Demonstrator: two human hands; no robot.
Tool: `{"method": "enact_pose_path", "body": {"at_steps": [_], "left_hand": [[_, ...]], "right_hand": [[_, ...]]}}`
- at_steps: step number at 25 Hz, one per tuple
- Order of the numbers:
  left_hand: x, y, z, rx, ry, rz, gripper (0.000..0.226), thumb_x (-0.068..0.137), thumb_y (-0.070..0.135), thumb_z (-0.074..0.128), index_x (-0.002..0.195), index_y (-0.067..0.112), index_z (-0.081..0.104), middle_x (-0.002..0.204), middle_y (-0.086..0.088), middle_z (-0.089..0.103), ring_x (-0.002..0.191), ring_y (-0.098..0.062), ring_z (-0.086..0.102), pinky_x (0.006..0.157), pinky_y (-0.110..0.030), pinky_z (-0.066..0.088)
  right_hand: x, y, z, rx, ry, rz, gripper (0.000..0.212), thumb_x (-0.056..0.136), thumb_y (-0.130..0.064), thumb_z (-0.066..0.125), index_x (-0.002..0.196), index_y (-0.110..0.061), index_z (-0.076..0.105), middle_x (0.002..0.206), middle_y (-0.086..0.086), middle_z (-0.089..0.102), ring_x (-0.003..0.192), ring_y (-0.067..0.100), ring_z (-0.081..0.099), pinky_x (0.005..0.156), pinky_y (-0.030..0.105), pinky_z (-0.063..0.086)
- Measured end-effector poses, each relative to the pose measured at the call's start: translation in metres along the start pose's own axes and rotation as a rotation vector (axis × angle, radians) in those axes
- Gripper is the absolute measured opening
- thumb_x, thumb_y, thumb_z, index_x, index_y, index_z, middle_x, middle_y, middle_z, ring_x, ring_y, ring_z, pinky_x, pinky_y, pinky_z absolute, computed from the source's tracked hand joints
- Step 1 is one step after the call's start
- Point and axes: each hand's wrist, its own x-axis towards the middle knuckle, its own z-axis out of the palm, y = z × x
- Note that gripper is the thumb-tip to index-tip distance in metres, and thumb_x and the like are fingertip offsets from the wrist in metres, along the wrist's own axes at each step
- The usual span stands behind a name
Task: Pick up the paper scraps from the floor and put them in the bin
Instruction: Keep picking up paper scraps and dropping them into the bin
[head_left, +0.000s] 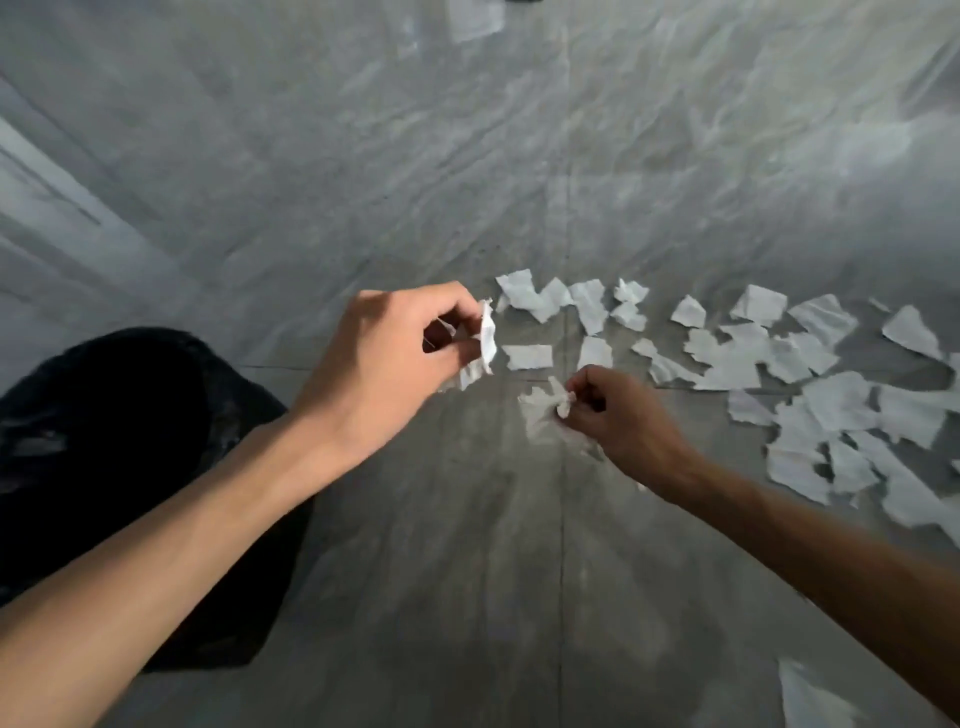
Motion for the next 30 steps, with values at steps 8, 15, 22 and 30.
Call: {"method": "enact_pose_path", "body": {"at_steps": [8,15,22,30], "left_hand": [[-0.088,-0.091,-0.137,0.296,0.385,-0.338,0.005,0.079,0.014,0.072,0.080,0.016,0.068,0.067,0.003,0.068,0.064,-0.012,0.063,0.059,-0.013,0.042],[-0.144,-0.179,-0.138,0.432,-0.019,-0.816,0.020,0.083,0.014,0.066,0.101,0.023,0.065,0.108,-0.007,0.068,0.093,-0.024,0.065,0.081,-0.041,0.054],[-0.133,-0.153,-0.139,0.482,0.236,-0.700,0.043,0.083,0.014,0.061,0.123,0.022,0.049,0.126,-0.002,0.057,0.103,-0.025,0.061,0.082,-0.047,0.053],[-0.044,-0.058,-0.035,0.354,-0.090,-0.242,0.043,0.080,0.021,0.058,0.121,0.023,0.046,0.124,-0.005,0.056,0.108,-0.028,0.057,0.082,-0.042,0.050]], "right_hand": [[0.030,-0.188,0.075,0.218,-0.255,-0.249,0.007,0.080,-0.027,0.069,0.083,-0.022,0.068,0.072,-0.008,0.071,0.063,0.000,0.059,0.059,0.022,0.047],[0.043,-0.271,0.168,0.120,-0.427,-0.192,0.012,0.076,-0.014,0.073,0.086,-0.009,0.070,0.082,0.010,0.070,0.068,0.017,0.062,0.062,0.033,0.055],[0.048,-0.274,0.191,0.175,-0.694,-0.001,0.042,0.083,-0.002,0.065,0.124,0.004,0.055,0.109,0.022,0.062,0.094,0.024,0.061,0.091,0.040,0.055],[0.041,-0.146,0.039,0.167,-0.511,-0.021,0.018,0.083,0.002,0.064,0.086,-0.015,0.068,0.088,0.012,0.070,0.066,0.012,0.070,0.065,0.021,0.059]]}}
